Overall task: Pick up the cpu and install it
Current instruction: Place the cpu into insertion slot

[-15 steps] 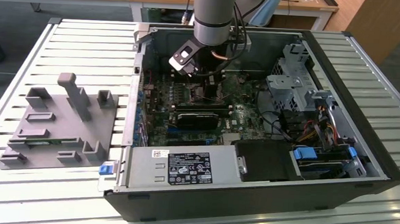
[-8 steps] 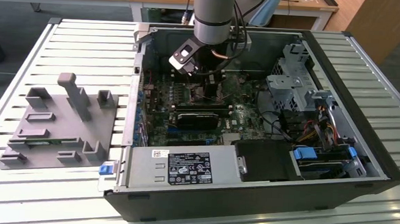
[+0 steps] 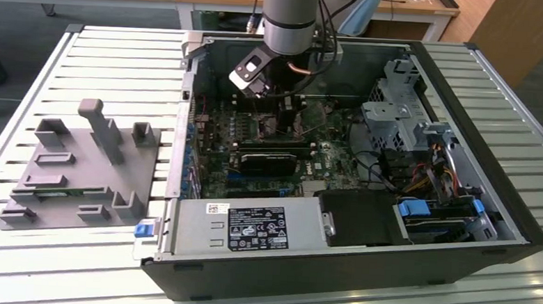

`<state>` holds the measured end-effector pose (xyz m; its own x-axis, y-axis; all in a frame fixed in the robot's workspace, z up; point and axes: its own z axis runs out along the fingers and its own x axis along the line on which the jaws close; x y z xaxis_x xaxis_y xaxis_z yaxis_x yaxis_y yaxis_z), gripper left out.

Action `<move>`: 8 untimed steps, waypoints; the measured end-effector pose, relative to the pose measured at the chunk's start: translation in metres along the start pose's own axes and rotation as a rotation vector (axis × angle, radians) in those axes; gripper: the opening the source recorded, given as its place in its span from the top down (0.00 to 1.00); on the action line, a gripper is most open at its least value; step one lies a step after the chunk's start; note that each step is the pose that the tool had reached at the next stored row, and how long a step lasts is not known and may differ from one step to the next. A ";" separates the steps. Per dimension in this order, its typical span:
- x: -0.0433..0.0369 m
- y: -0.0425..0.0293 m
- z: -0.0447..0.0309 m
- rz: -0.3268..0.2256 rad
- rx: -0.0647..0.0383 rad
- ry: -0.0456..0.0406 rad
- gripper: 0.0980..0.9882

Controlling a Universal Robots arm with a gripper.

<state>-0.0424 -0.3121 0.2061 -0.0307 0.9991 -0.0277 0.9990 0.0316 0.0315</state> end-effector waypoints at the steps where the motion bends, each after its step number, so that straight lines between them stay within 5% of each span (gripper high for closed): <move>1: 0.0000 0.0000 -0.0008 0.000 0.000 0.0000 0.44; 4: -0.0001 0.0001 -0.0028 0.000 0.000 0.0000 0.64; 8: -0.0002 0.0002 -0.0052 0.000 0.000 0.0000 0.77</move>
<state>-0.0424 -0.3121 0.2113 -0.0308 0.9991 -0.0277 0.9990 0.0317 0.0312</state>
